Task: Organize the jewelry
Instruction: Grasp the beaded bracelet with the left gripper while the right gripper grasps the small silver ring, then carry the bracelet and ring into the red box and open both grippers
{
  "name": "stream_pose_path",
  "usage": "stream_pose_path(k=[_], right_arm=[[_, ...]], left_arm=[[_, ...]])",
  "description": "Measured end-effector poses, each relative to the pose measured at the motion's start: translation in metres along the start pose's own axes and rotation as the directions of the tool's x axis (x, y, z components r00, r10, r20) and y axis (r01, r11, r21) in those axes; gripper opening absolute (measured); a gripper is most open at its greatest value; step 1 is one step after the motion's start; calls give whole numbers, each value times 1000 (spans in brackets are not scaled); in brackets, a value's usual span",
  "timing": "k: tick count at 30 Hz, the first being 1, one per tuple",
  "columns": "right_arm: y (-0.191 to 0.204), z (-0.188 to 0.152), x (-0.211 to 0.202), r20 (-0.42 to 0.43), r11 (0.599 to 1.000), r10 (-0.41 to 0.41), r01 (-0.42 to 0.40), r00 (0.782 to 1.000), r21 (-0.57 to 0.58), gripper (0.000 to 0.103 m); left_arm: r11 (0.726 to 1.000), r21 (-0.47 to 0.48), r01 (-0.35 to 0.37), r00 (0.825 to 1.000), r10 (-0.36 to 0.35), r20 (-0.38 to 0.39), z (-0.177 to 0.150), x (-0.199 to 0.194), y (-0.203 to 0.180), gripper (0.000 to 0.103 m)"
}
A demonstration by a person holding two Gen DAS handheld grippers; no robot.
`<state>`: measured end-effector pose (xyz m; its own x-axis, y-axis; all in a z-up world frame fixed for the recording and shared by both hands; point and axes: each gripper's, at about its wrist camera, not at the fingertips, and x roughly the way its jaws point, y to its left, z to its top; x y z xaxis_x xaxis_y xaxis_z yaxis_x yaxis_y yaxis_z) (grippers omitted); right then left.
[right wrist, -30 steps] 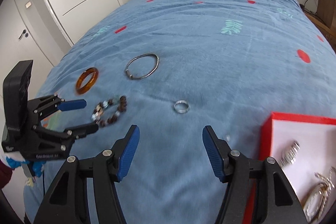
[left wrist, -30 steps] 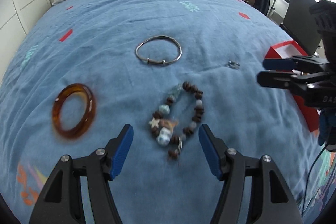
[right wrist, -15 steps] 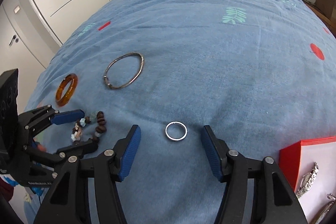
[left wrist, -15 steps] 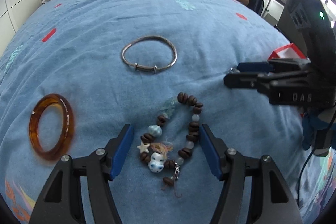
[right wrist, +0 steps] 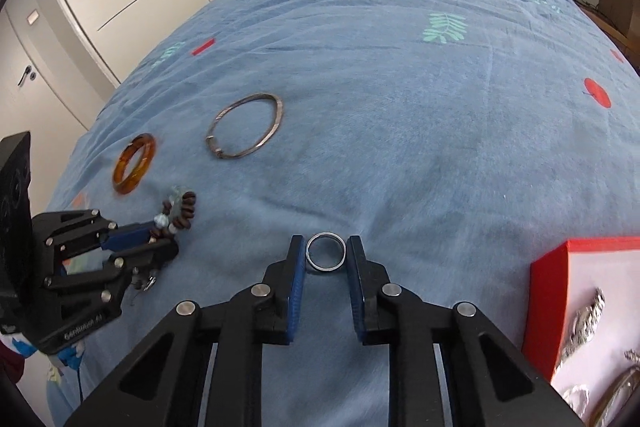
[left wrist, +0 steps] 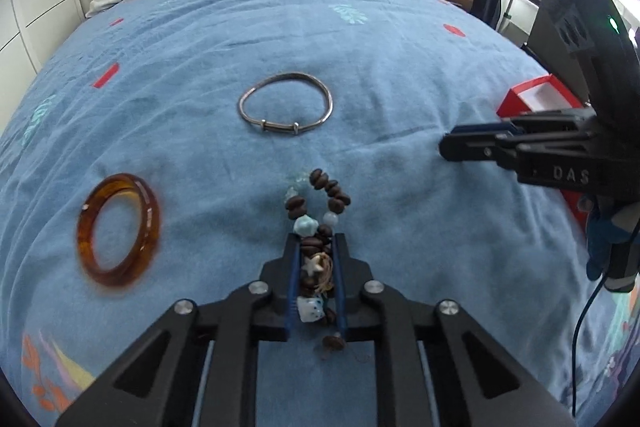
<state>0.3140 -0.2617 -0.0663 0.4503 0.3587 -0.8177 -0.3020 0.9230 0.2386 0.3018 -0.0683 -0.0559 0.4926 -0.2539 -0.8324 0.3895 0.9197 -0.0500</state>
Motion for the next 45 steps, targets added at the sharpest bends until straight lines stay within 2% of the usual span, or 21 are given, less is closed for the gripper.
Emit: stream_pose_path(k=[2, 5, 12, 18, 23, 29, 34, 41, 45], right_arm=[[5, -5, -10, 8, 1000, 4, -4, 1000, -7, 20], [12, -12, -35, 35, 1000, 15, -14, 999, -15, 20], [12, -25, -97, 109, 999, 9, -5, 994, -36, 20], [-14, -34, -147, 168, 999, -24, 30, 985, -29, 20], [-54, -41, -176, 191, 998, -67, 68, 979, 3, 20], [-108, -47, -189, 189, 992, -123, 117, 974, 42, 20], [-150, -45, -175, 164, 986, -159, 148, 974, 76, 20], [-192, -42, -139, 104, 982, -172, 162, 980, 102, 20], [-207, -42, -119, 60, 980, -173, 166, 983, 109, 20]], left_arm=[[1000, -14, -1, 1000, 1, 13, 0, -12, 0, 10], [1000, -21, -6, 999, 6, 37, 4, -33, -6, 10], [1000, -3, 16, 995, -16, 103, 18, -78, -46, 10], [998, 20, 63, 988, -65, 140, 39, -97, -93, 10], [992, 55, 112, 980, -119, 159, 65, -99, -137, 10], [982, 91, 165, 970, -179, 163, 99, -83, -188, 10], [973, 118, 197, 969, -211, 126, 122, -46, -224, 10], [966, 134, 219, 974, -226, 32, 125, 15, -248, 10], [958, 125, 258, 966, -258, -22, 114, 42, -255, 10]])
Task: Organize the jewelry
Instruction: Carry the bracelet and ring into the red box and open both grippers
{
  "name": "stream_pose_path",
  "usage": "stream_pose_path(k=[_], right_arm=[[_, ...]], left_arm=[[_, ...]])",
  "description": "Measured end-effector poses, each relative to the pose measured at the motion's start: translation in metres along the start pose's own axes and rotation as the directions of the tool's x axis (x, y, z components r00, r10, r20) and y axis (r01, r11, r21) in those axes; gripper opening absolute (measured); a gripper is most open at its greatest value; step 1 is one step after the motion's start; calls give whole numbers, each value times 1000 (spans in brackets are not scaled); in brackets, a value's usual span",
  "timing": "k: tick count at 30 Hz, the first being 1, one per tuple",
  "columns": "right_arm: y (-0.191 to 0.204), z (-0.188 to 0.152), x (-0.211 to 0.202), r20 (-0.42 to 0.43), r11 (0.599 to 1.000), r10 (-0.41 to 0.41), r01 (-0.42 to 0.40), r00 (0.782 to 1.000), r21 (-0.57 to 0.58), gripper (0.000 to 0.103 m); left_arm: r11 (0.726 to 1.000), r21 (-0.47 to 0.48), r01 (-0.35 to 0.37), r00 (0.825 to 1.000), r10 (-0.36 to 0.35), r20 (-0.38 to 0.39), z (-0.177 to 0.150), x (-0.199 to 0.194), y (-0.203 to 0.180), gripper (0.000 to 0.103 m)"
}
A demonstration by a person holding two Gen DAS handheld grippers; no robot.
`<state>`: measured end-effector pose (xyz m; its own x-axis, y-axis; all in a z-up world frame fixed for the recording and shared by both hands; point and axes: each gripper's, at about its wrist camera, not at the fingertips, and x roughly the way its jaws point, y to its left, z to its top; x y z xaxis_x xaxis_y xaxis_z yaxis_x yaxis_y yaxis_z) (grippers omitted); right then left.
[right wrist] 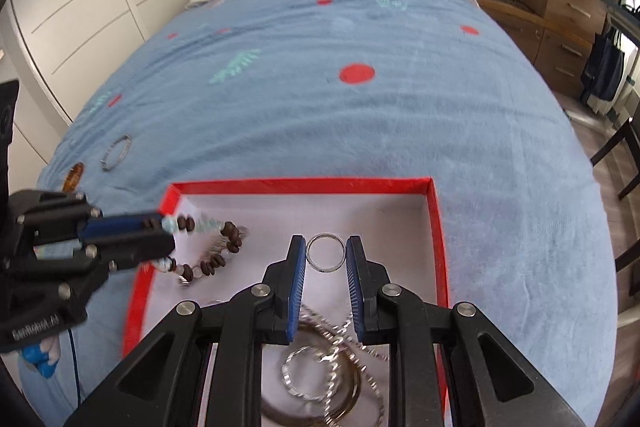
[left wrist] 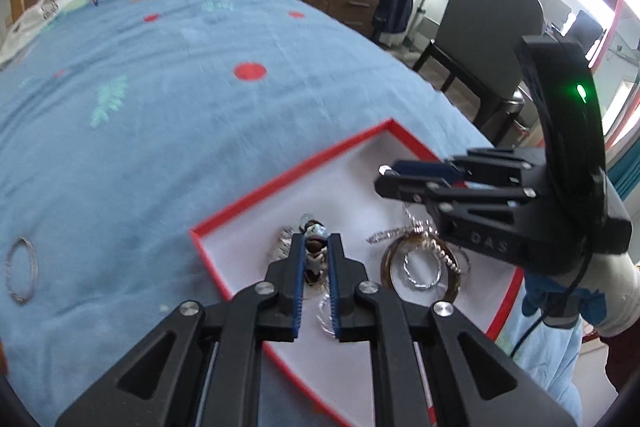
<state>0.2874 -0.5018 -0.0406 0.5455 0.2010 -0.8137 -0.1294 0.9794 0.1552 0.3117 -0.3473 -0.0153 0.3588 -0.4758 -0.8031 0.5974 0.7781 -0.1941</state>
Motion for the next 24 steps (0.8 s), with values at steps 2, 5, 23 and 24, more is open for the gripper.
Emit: stream_pose_path(k=[2, 5, 23, 24], right_arm=[[-4, -2, 9, -18, 1000, -2, 2, 1000, 0, 20], [-6, -5, 17, -39, 1000, -3, 3, 999, -2, 20], [0, -5, 19, -86, 999, -32, 30, 996, -22, 35], [0, -5, 16, -82, 999, -33, 32, 996, -20, 36]], left_arm=[[1000, 11, 22, 1000, -22, -22, -7, 9, -2, 10], [999, 26, 23, 998, -22, -59, -16, 23, -5, 10], [999, -33, -11, 997, 8, -73, -22, 8, 7, 34], [999, -35, -14, 998, 12, -69, -23, 1, 8, 34]])
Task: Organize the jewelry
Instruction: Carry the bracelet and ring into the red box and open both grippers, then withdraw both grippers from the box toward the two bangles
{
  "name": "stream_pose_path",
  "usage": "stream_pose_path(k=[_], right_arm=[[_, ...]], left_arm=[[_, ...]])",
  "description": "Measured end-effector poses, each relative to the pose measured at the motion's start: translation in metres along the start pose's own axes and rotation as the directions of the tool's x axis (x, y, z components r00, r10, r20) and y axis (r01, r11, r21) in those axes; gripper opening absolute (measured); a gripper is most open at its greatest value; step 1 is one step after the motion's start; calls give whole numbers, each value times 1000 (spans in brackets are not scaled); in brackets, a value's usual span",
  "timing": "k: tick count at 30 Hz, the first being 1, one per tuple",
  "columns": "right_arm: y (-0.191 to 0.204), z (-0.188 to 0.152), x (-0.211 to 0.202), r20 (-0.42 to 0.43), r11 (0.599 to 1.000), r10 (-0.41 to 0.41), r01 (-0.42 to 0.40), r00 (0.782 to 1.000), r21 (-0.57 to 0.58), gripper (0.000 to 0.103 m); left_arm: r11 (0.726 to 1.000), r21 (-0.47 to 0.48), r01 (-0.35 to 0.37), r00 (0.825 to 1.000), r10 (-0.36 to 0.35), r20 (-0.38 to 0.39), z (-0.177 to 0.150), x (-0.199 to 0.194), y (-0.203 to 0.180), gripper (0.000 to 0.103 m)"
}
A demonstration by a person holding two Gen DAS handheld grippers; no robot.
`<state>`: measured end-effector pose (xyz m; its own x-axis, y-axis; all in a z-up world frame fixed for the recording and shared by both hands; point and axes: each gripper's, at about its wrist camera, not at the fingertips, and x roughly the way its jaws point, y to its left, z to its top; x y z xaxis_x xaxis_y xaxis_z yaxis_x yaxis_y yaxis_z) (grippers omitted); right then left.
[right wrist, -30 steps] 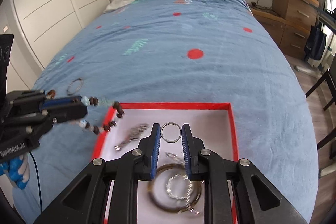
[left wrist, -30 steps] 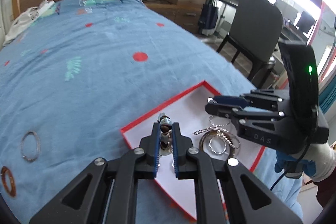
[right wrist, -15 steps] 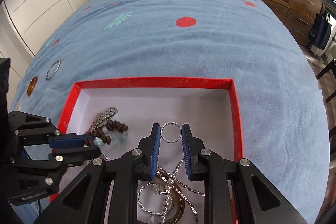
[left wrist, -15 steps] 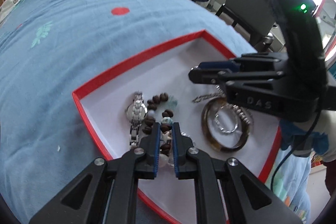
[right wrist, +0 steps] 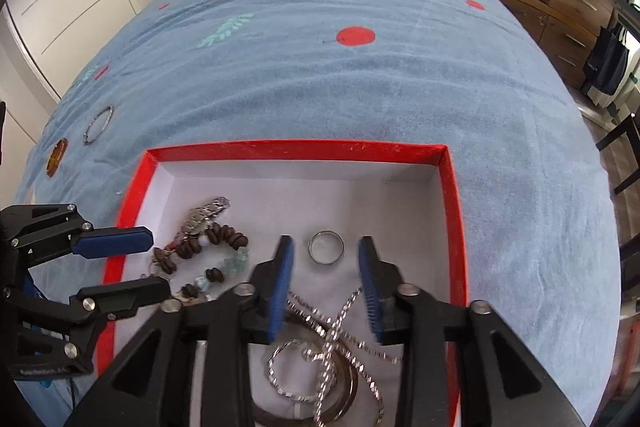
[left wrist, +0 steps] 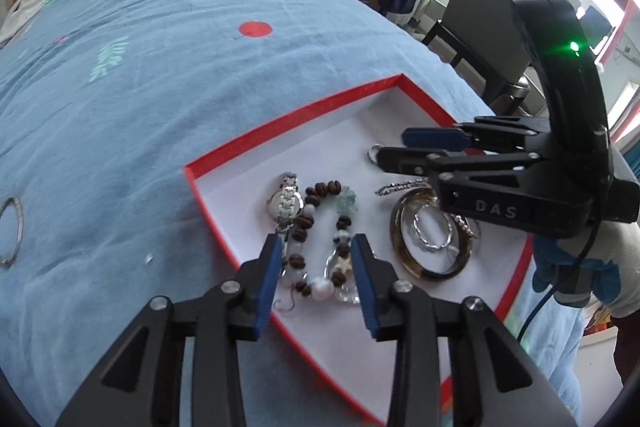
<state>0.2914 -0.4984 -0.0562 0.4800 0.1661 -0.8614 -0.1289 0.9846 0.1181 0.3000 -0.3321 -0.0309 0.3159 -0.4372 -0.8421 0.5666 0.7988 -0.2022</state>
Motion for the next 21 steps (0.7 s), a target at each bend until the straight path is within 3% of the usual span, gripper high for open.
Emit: stream_pose_path(k=[11, 17, 21], right_arm=[[13, -22, -105, 111, 999, -45, 42, 993, 28, 37], [45, -34, -180, 204, 997, -72, 71, 976, 7, 46], [73, -46, -223, 266, 997, -70, 75, 962, -10, 50]], left_arm=[[996, -42, -84, 990, 89, 111, -23, -98, 10, 39], [985, -103, -138, 966, 157, 205, -44, -179, 24, 43], [972, -142, -189, 938, 221, 267, -67, -239, 35, 47]])
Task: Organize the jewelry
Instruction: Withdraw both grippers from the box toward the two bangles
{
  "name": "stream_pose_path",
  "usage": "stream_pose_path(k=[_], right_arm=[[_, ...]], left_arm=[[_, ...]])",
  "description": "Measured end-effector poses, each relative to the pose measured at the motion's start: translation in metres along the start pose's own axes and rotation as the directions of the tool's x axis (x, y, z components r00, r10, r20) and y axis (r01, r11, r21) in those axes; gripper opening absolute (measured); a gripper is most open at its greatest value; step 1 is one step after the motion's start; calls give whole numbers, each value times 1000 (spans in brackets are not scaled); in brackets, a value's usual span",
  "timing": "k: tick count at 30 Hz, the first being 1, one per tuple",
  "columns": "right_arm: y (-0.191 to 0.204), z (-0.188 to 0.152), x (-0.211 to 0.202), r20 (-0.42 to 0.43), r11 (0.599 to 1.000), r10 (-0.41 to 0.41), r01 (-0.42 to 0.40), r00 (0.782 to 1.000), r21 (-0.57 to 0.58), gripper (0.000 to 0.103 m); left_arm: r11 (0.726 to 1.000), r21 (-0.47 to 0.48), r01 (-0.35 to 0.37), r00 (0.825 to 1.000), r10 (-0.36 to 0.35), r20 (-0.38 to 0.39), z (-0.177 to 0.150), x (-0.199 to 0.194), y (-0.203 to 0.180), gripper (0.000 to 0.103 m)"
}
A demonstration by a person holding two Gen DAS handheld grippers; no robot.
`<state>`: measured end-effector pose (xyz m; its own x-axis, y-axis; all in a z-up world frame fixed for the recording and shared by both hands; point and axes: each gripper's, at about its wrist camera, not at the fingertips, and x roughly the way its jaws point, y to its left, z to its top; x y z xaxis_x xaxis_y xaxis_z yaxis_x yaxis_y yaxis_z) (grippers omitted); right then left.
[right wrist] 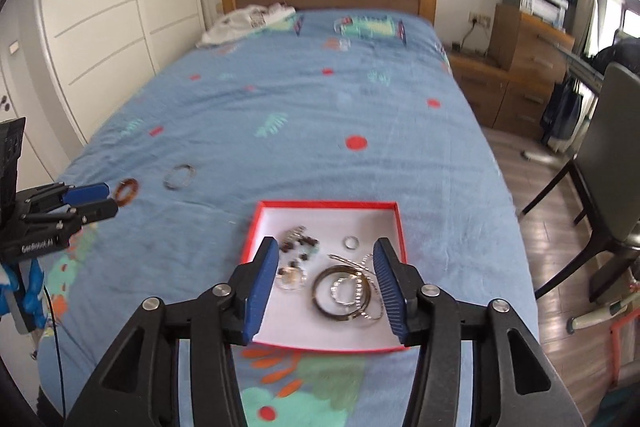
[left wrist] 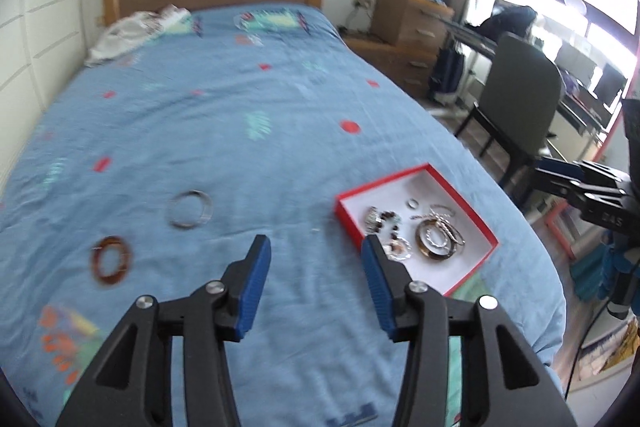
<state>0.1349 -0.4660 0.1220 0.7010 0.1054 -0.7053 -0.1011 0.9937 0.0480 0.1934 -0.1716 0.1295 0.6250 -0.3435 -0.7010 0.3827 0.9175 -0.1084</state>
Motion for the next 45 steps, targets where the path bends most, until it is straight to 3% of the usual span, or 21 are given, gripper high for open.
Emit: stream_pose_path(k=[9, 18, 27, 45], right_arm=[[63, 1, -77, 108, 998, 26, -20, 994, -52, 57], [111, -7, -95, 133, 993, 69, -55, 989, -101, 72], [147, -4, -46, 73, 986, 114, -104, 991, -129, 73], [201, 30, 109, -76, 961, 217, -226, 973, -159, 74]], left_arm=[[991, -52, -126, 984, 131, 121, -22, -115, 59, 56], [950, -135, -282, 942, 301, 150, -60, -158, 110, 57], [926, -178, -334, 929, 355, 104, -76, -129, 148, 57], [934, -154, -322, 946, 324, -8, -57, -3, 205, 58]])
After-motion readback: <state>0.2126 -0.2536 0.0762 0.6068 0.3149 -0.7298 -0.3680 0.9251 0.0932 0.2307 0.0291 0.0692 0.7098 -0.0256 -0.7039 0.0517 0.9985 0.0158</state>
